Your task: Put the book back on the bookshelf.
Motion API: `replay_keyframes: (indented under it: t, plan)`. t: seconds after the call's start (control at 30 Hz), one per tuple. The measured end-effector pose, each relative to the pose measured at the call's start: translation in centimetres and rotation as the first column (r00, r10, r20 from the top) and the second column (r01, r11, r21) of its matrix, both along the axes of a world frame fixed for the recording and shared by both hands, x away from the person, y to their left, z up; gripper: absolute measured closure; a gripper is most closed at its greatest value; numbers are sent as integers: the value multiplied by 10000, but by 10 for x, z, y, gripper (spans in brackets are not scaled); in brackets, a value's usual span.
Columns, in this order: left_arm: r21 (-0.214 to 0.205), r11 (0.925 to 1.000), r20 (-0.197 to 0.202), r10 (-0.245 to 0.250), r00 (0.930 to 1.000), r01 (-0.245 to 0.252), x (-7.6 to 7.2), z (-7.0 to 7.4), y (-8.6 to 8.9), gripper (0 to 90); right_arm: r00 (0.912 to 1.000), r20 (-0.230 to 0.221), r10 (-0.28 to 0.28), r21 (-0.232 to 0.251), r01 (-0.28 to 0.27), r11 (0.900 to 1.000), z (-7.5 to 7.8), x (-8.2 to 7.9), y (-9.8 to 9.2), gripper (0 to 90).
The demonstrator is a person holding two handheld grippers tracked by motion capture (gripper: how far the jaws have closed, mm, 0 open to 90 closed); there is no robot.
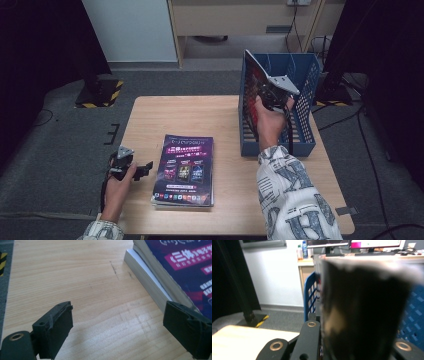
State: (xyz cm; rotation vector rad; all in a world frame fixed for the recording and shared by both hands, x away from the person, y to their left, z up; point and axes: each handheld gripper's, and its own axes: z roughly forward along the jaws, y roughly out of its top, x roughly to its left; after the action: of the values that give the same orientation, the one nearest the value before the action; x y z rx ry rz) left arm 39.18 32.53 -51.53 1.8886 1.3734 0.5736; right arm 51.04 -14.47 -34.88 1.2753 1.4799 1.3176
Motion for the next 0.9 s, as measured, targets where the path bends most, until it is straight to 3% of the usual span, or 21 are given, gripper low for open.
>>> replay_keyframes:
  t: [0.27, 0.6, 0.73, 0.9]
  plan:
    - [71, 9999, 128, -77, 9999, 76, -1, 3, -1, 82, 9998, -190, 118, 56, -117, 9999, -15, -7, 1, 855]
    - [105, 9999, 122, -101, 9999, 100, -1, 4, -1, 82, 9986, -342, 400, -273, -410, 9988, -24, -26, 0, 838]
    - [114, 9999, 161, -106, 9998, 104, -1, 5, -1, 82, 9969, -436, 650, -520, -672, 9964, -21, -26, 2, 799]
    - [109, 9999, 141, -103, 9998, 101, -1, 5, -1, 82, 9908, -690, 1163, -432, -1194, 9919, -18, -18, 1, 779]
